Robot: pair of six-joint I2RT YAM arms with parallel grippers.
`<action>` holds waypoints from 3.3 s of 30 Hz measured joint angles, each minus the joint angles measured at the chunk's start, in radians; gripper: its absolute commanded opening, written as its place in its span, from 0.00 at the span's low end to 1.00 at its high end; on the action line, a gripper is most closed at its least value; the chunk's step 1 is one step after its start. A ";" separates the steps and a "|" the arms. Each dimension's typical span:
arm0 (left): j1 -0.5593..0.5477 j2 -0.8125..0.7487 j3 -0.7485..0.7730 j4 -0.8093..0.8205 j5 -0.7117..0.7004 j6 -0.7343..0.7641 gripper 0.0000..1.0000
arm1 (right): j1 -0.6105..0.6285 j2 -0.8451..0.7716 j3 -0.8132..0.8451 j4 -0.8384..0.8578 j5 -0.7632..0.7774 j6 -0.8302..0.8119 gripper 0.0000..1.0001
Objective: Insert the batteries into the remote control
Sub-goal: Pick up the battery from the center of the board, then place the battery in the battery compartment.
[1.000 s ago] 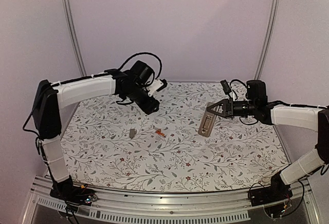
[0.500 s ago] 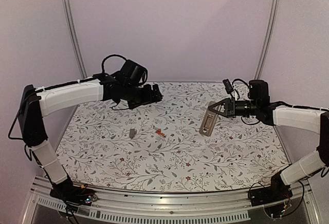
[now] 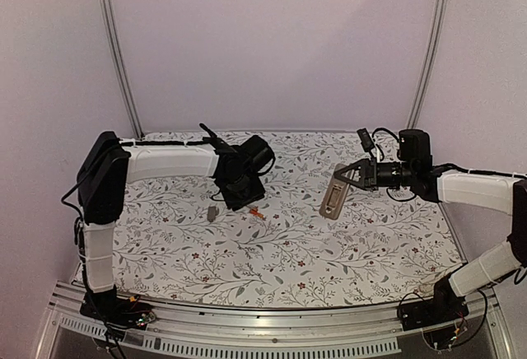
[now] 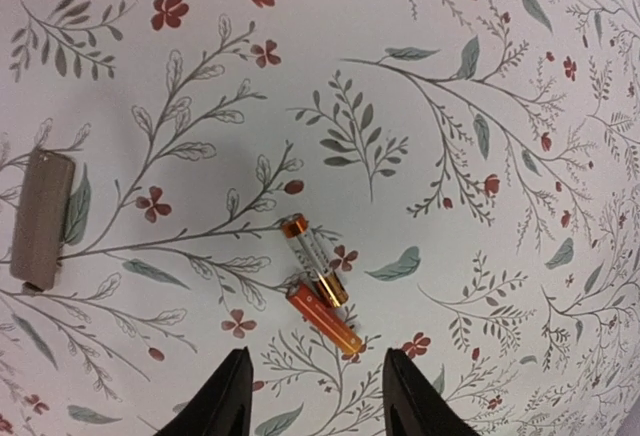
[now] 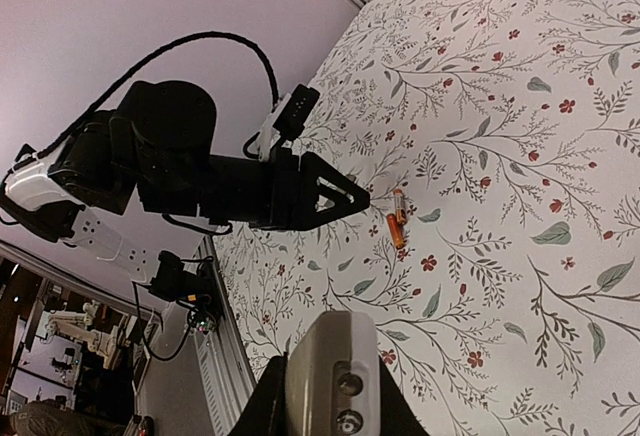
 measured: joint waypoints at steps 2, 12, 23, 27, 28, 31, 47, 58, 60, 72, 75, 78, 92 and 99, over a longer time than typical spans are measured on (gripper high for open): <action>0.000 0.026 0.036 -0.021 -0.005 -0.017 0.42 | 0.000 0.000 0.000 0.000 0.000 0.000 0.00; 0.006 0.142 0.178 -0.063 -0.014 -0.053 0.38 | -0.005 -0.014 -0.013 0.000 0.000 0.000 0.00; 0.025 0.197 0.215 -0.114 -0.008 -0.076 0.22 | -0.012 -0.019 -0.014 0.001 0.000 -0.001 0.00; 0.035 0.224 0.230 -0.127 -0.003 -0.083 0.22 | -0.015 -0.019 -0.014 0.001 0.000 0.000 0.00; 0.038 0.236 0.240 -0.137 -0.002 -0.084 0.22 | -0.017 -0.019 -0.014 0.000 0.000 -0.001 0.00; 0.042 0.255 0.254 -0.146 0.000 -0.084 0.20 | -0.022 -0.019 -0.014 0.001 0.000 0.000 0.00; 0.071 0.331 0.370 -0.134 0.052 -0.045 0.00 | -0.037 -0.012 -0.014 0.001 0.000 0.000 0.00; 0.076 0.297 0.301 0.191 0.055 0.215 0.00 | -0.037 0.011 -0.014 0.002 0.000 0.014 0.00; 0.076 0.206 0.181 0.275 0.056 0.292 0.00 | -0.037 0.011 -0.014 0.008 0.001 0.024 0.00; 0.053 -0.443 -0.587 1.051 0.260 0.771 0.00 | 0.011 0.043 -0.046 0.260 -0.017 0.215 0.00; 0.003 -0.476 -0.640 1.123 0.309 0.880 0.00 | 0.058 0.076 -0.050 0.364 -0.020 0.273 0.00; -0.062 -0.489 -0.645 1.152 0.347 0.974 0.00 | 0.102 0.109 -0.050 0.457 -0.020 0.318 0.00; -0.195 -0.431 -0.480 1.119 0.376 1.135 0.00 | 0.183 0.129 -0.050 0.540 0.056 0.361 0.00; -0.216 -0.381 -0.430 1.062 0.337 1.158 0.00 | 0.189 0.129 -0.050 0.541 0.074 0.370 0.00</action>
